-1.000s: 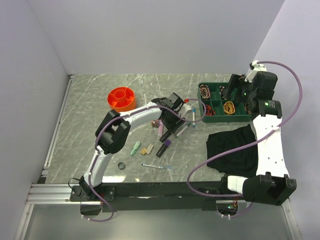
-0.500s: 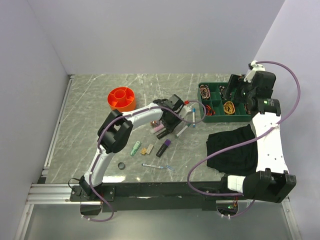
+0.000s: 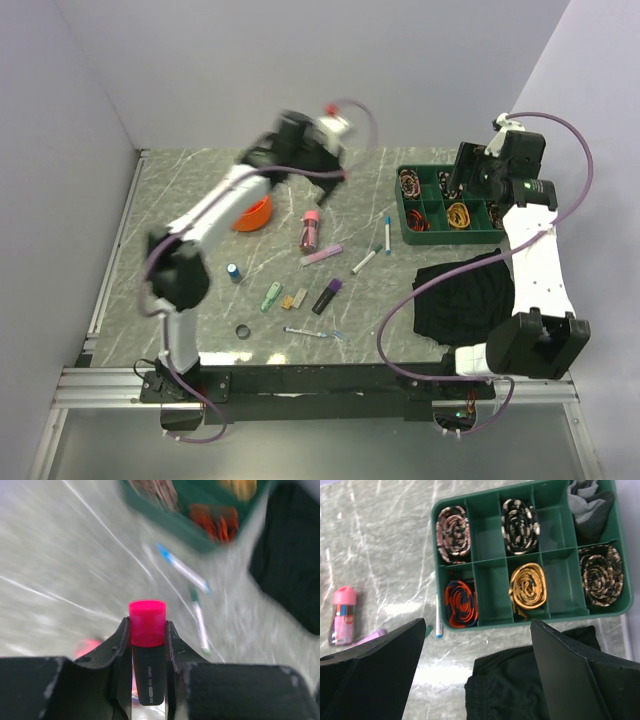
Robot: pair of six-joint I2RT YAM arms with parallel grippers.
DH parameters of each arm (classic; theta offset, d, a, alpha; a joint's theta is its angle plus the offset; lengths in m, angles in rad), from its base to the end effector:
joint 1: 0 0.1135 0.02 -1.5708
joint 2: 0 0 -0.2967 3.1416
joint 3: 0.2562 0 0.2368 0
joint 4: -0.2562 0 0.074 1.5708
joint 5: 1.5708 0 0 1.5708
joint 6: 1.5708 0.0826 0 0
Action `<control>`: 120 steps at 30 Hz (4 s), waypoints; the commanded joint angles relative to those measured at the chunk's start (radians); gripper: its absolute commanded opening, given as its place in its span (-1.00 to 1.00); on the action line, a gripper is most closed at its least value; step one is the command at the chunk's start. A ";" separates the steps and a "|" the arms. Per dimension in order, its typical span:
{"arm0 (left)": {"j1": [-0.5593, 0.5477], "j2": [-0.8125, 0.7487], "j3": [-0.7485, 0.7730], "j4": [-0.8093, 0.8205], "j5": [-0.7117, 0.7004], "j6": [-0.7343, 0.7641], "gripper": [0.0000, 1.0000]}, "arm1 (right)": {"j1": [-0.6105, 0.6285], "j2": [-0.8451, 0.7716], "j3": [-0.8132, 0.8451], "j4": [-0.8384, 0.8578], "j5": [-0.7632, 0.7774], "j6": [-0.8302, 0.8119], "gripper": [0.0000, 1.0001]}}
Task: Sort the stationery into containers
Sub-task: Pick up the pen from the center of the board, then place the pen in the storage box, then pick up the pen from the center of the board.
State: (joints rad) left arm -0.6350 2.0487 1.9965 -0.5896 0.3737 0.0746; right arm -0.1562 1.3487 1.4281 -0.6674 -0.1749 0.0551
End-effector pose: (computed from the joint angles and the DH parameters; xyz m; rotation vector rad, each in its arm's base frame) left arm 0.3921 -0.3263 0.3346 0.9799 2.0325 -0.7194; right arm 0.3060 -0.0336 0.3947 0.1264 2.1478 0.1301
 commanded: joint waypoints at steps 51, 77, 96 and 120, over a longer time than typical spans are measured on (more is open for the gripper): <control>0.666 -0.028 -0.594 1.105 0.255 -0.136 -0.26 | 0.241 0.142 0.035 0.080 0.196 -0.106 0.93; 0.089 -0.490 -0.742 0.218 0.144 0.096 0.31 | 0.162 0.058 0.006 0.097 0.241 0.133 1.00; -0.160 -0.095 -0.535 0.034 -0.102 -0.033 0.25 | 0.037 -0.109 -0.064 0.028 0.078 0.121 1.00; -0.226 0.002 -0.582 0.025 -0.160 -0.068 -0.14 | 0.027 -0.060 -0.026 0.014 0.064 0.115 1.00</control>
State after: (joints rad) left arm -0.8417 2.0140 1.4239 -0.5480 0.2138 0.0284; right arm -0.1223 1.2903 1.3724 -0.6670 -0.1036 0.1776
